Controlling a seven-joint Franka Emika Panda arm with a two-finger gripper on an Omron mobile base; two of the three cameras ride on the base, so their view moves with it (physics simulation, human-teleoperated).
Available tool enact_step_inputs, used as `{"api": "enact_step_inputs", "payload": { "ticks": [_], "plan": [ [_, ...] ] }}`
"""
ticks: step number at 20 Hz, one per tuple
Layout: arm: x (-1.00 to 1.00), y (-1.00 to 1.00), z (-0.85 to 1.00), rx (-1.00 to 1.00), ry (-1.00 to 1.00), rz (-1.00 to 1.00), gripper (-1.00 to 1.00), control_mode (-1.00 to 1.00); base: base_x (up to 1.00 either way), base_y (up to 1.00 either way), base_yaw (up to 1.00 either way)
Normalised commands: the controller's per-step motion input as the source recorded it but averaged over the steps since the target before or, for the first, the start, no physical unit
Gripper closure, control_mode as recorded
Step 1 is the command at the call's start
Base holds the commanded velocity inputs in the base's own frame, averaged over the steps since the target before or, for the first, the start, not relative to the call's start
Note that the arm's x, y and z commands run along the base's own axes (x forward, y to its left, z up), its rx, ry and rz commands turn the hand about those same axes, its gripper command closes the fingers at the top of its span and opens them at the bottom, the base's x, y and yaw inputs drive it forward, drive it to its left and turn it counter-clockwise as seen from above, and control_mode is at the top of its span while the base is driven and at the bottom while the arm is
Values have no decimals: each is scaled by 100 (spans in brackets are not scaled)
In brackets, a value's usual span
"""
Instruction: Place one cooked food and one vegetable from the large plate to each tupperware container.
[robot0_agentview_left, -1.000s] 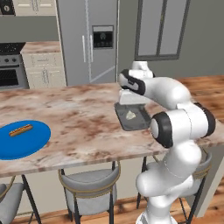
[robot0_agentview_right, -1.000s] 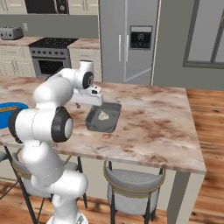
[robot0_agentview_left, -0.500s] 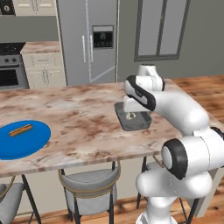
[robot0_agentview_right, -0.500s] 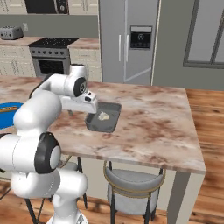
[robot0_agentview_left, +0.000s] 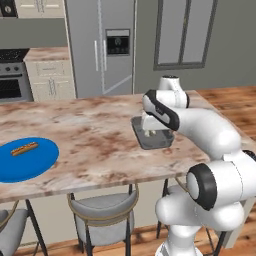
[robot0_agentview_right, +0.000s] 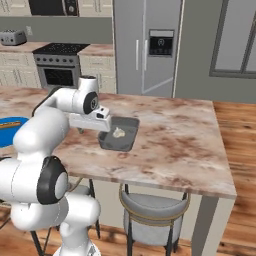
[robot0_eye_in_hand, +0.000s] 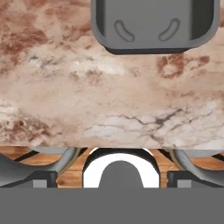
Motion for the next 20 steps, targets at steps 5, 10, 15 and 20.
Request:
{"api": "enact_step_inputs", "payload": {
  "ticks": [5, 10, 15, 20],
  "plan": [
    [0, 0, 0, 0, 0, 0, -100, 100, -23, 88, 0],
    [0, 0, 0, 0, 0, 0, -100, 100, -35, 90, 0],
    [0, 0, 0, 0, 0, 0, -100, 100, 9, 87, -4],
    [0, 0, 0, 0, 0, 0, -100, 100, 24, 21, 0]
  ]
}}
